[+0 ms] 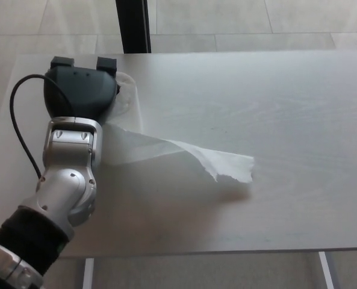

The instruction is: A toilet paper roll is kept in the middle of the desk infront of the robot. The robot places its left hand on the top of the toilet paper roll to hold it still and uses its right hand to tear off a piece of toilet paper from it and hands the paper to a person

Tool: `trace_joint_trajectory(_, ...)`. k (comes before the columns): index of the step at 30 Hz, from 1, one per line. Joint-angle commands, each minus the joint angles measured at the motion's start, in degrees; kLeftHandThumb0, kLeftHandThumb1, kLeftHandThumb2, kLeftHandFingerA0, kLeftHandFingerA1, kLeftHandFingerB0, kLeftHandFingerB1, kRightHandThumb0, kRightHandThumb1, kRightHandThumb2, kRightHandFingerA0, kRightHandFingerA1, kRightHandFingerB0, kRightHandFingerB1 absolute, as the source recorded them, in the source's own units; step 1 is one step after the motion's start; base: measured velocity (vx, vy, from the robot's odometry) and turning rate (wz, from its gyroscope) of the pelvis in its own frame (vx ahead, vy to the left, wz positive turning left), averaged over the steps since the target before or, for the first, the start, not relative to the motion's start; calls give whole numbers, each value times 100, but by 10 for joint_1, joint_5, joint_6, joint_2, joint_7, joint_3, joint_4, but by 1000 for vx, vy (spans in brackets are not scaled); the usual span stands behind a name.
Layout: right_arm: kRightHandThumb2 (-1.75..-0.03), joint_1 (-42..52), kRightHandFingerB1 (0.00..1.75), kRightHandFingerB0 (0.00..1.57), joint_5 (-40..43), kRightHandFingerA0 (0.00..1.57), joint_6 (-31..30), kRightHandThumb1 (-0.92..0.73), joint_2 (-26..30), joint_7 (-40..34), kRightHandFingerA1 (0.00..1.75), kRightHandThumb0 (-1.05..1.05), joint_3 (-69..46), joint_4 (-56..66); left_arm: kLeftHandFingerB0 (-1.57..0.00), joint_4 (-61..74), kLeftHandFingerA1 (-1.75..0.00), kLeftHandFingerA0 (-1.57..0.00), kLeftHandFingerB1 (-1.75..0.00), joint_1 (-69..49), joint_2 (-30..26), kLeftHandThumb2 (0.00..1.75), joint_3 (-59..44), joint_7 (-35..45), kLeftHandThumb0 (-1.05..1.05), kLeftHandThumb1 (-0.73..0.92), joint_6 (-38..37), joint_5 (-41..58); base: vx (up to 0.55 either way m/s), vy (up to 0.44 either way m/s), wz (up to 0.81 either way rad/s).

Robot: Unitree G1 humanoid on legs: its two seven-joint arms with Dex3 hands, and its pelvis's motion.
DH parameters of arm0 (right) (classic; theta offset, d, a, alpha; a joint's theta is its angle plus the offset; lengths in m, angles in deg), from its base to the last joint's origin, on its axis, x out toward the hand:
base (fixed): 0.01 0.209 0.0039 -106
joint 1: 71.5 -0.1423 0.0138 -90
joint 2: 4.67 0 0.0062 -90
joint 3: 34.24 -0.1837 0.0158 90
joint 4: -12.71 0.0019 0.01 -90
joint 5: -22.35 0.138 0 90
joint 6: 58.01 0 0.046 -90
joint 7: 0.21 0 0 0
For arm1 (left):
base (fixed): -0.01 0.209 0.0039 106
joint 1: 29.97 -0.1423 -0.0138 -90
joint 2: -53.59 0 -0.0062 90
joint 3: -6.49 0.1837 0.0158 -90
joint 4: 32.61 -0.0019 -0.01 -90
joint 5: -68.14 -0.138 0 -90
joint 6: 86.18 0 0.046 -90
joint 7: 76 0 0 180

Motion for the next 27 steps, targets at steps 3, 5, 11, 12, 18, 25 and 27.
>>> trace_joint_trajectory(3, -99, 35, 2, 0, -8, 0, 3, -61, 10, 16, 0, -104, -17, 30, -25, 12, -67, -34, -40, -57, 3, 74, 17, 27, -36, 81, 3, 12, 0, 0, 0)
trace_joint_trajectory(5, -99, 38, 2, 0, -10, 0, 3, -61, 10, 17, 0, -104, -21, 34, -25, 16, -67, -34, -40, -59, 2, 74, 17, 28, -36, 81, 4, 10, 0, 0, 0)
trace_joint_trajectory(11, -99, 54, 2, 0, -13, 0, -3, -61, 7, 21, 0, -104, -31, 47, -25, 24, -67, -34, -40, -63, -4, 74, 20, 33, -36, 81, 2, 8, 0, 0, 0)
trace_joint_trajectory(12, -99, 60, 2, 0, -14, 0, -5, -61, 7, 21, 0, -104, -34, 51, -25, 23, -67, -34, -40, -63, -4, 74, 21, 32, -36, 81, 1, 7, 0, 0, 0)
trace_joint_trajectory(18, -99, 98, 2, 0, -12, 0, -4, -61, 28, 27, 0, -104, -63, 76, -25, 18, -67, -34, -40, -63, 14, 74, 36, 31, -36, 81, 3, 4, 0, 0, 0)
trace_joint_trajectory(25, -78, 316, 50, 48, 116, 20, 57, -48, -151, -295, 49, -60, -362, 221, -25, 16, -67, -34, -40, -49, -9, 74, 21, 35, -36, 81, -5, 8, 0, 0, 1)
trace_joint_trajectory(27, -78, 318, 50, 48, 112, 20, 60, -48, -161, -297, 49, -60, -360, 223, -25, 17, -67, -34, -40, -51, -15, 74, 18, 36, -36, 81, -7, 9, 0, 0, 0)
